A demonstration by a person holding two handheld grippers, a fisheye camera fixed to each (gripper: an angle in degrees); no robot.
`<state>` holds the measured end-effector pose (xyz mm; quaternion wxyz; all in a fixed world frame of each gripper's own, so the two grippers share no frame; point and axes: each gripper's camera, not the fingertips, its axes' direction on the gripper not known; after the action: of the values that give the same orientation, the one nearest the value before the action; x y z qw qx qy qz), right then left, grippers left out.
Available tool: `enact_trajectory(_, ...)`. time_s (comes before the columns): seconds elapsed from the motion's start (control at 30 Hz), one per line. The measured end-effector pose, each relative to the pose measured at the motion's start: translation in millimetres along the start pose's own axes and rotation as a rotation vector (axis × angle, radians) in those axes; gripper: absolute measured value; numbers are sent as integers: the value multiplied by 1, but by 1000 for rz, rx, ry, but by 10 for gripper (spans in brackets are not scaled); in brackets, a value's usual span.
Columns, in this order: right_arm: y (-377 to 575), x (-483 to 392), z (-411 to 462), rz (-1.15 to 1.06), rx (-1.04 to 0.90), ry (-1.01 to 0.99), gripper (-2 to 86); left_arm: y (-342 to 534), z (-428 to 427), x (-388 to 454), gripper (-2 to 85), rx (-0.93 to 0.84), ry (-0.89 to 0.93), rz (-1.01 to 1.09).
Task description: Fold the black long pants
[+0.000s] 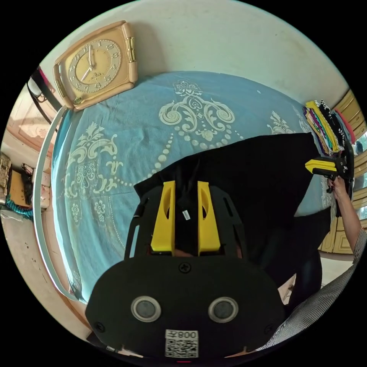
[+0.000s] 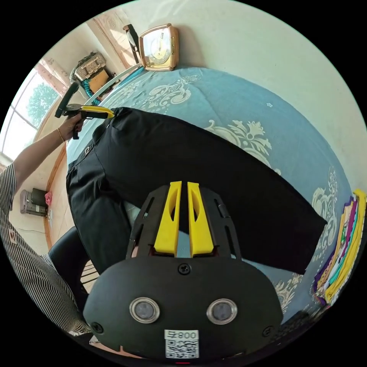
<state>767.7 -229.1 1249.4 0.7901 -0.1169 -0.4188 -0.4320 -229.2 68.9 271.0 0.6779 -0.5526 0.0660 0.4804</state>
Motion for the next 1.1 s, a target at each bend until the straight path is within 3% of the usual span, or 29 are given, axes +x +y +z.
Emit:
enact_trajectory(0.13,-29,17,35,-74,37,58,59,-43,2,1,101,-34,-61,63)
enact_trajectory(0.3,-58,43,81,-160,5,99,67,-80,22,9,104,-198,-103,189)
enact_trajectory(0.53,-75,73,170,-259,-125,159,80,-110,16,19,94,-219,-23,264)
enact_trajectory(1.1,-104,136,277,-379,-164,167,76,-124,-2,70,88,-230,-36,315)
